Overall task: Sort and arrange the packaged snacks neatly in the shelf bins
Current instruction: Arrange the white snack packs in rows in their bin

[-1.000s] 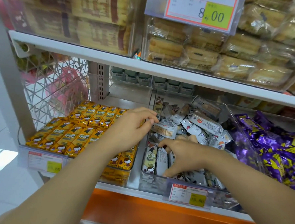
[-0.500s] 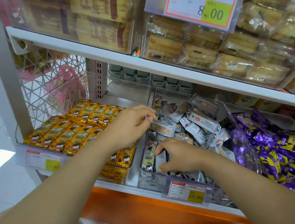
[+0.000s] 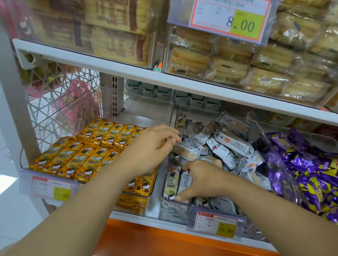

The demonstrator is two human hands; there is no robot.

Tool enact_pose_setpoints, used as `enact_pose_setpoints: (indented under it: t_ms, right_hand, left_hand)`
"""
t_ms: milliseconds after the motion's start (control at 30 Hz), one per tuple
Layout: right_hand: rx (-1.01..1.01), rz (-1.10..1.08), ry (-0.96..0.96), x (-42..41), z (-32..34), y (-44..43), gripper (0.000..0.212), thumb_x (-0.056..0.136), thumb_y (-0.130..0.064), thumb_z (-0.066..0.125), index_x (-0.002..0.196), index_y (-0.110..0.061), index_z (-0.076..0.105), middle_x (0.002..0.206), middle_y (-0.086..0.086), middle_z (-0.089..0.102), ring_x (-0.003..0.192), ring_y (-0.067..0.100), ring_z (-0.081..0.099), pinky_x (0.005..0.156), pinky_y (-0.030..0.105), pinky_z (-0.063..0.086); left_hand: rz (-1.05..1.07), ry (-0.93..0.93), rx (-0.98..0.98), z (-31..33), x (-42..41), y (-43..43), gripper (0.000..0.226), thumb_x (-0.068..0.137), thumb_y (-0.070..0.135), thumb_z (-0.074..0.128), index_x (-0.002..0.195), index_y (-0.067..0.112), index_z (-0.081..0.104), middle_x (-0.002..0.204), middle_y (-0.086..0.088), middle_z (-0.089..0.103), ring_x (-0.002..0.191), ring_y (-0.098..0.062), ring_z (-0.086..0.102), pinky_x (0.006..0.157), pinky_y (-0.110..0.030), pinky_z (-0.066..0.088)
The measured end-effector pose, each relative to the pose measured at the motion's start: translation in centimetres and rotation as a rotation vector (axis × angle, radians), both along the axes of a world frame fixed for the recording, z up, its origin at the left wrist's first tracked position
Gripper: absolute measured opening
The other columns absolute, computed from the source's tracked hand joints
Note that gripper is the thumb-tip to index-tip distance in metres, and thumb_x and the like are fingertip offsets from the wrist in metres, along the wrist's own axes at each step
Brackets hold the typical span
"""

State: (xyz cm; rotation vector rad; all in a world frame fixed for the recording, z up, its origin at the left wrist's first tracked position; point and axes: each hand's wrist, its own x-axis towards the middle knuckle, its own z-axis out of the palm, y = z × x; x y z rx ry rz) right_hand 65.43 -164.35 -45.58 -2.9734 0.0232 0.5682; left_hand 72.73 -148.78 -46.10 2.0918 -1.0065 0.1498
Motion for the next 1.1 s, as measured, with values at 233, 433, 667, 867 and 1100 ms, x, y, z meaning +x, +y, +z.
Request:
enact_pose_setpoints:
  t_ms: [233,433,667,867,1100]
  right_hand:
    - [0.332,0.013,0.074,0.9,1.9,-2.1,0.048,0.083,-0.012,0.068,0.129,-0.016,0.055,0.079,-0.010,0.044,0.071,0.006,0.045,0.069,0.021,0.038]
    - [0.271,0.094,-0.151,1.1,-0.5,-2.0,0.034,0.080,-0.026,0.074,0.112,-0.022,0.063,0.097,-0.015,0.058,0.091,0.000,0.055,0.084,0.020,0.046]
    - [0.135,0.169,-0.250,-1.6,2.5,-5.4,0.054,0.083,0.011,0.043,0.106,-0.031,0.068,0.119,-0.012,0.060,0.105,-0.006,0.049,0.094,0.016,0.042]
    - [-0.102,0.340,-0.226,-3.7,2.1,-6.3,0.035,0.086,-0.011,0.059,0.112,-0.034,0.060,0.136,-0.010,0.043,0.124,0.009,0.037,0.100,0.031,0.037]
    - [0.537,-0.129,-0.215,-2.9,3.7,-3.6,0.049,0.085,-0.042,0.065,0.125,-0.032,0.039,0.093,0.000,0.068,0.087,0.011,0.066,0.081,0.032,0.053]
  left_hand:
    - [0.004,0.002,0.001,0.0,0.1,0.0,0.023,0.098,0.020,0.047,0.107,0.020,0.068,0.119,0.012,0.059,0.113,-0.002,0.049,0.095,-0.015,0.032]
    - [0.006,0.008,0.003,-0.2,0.2,0.0,0.023,0.098,0.020,0.047,0.106,0.021,0.069,0.121,0.011,0.059,0.115,-0.005,0.050,0.099,-0.023,0.035]
    - [0.000,0.029,0.009,-0.3,0.0,0.0,0.024,0.099,0.021,0.046,0.106,0.023,0.068,0.124,0.010,0.058,0.118,-0.006,0.049,0.100,-0.024,0.035]
    - [0.014,0.032,0.007,0.0,-0.2,-0.2,0.024,0.099,0.021,0.046,0.104,0.024,0.068,0.120,0.012,0.058,0.115,-0.005,0.050,0.095,-0.020,0.034]
    - [0.011,0.009,-0.002,-0.1,-0.2,-0.1,0.023,0.098,0.017,0.047,0.104,0.022,0.069,0.115,0.015,0.057,0.112,-0.003,0.050,0.093,-0.011,0.034]
